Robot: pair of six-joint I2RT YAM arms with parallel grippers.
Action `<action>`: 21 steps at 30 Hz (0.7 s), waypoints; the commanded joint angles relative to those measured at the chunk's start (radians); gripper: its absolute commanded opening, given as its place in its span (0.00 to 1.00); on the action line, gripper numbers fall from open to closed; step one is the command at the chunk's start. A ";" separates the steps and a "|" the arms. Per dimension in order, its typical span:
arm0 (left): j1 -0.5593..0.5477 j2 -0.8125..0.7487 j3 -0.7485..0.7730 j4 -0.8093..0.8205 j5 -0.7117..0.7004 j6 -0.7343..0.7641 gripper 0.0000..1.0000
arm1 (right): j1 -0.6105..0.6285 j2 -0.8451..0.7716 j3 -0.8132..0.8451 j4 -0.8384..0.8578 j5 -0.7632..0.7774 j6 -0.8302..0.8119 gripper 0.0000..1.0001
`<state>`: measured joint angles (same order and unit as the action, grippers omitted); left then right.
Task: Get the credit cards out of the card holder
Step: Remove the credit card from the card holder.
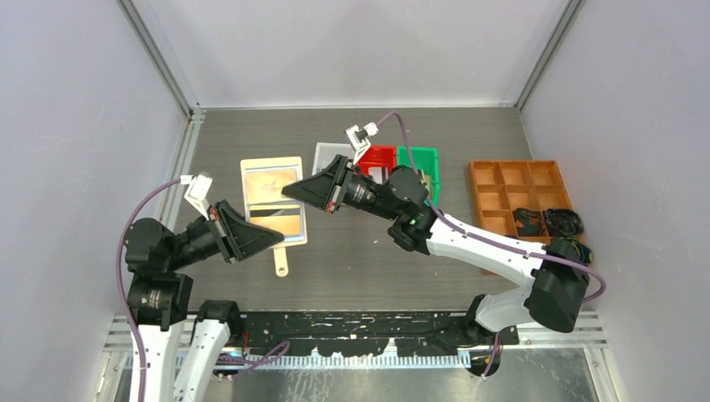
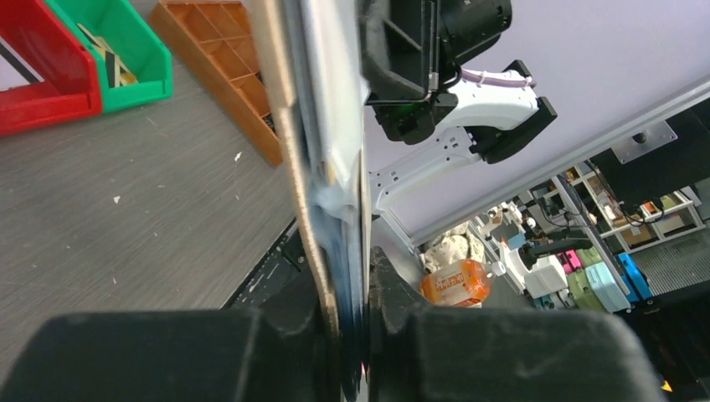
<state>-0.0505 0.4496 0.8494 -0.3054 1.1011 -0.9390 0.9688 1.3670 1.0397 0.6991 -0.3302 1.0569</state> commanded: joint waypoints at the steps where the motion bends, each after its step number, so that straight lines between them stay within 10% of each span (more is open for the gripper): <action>1: -0.004 0.010 0.042 -0.009 0.000 0.057 0.07 | 0.009 -0.054 -0.002 0.126 0.040 -0.005 0.02; 9: -0.003 0.049 0.092 -0.240 0.086 0.351 0.02 | -0.037 -0.133 0.163 -0.371 -0.182 -0.342 0.59; 15: -0.003 0.179 0.206 -0.621 0.183 0.708 0.04 | -0.038 -0.070 0.415 -0.954 -0.324 -0.723 0.56; 21: -0.004 0.243 0.295 -0.801 0.179 0.916 0.05 | -0.038 0.003 0.559 -1.190 -0.356 -0.855 0.48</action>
<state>-0.0513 0.6857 1.0836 -0.9539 1.2339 -0.2111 0.9295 1.3228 1.5139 -0.2470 -0.6361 0.3687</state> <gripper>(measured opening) 0.126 0.499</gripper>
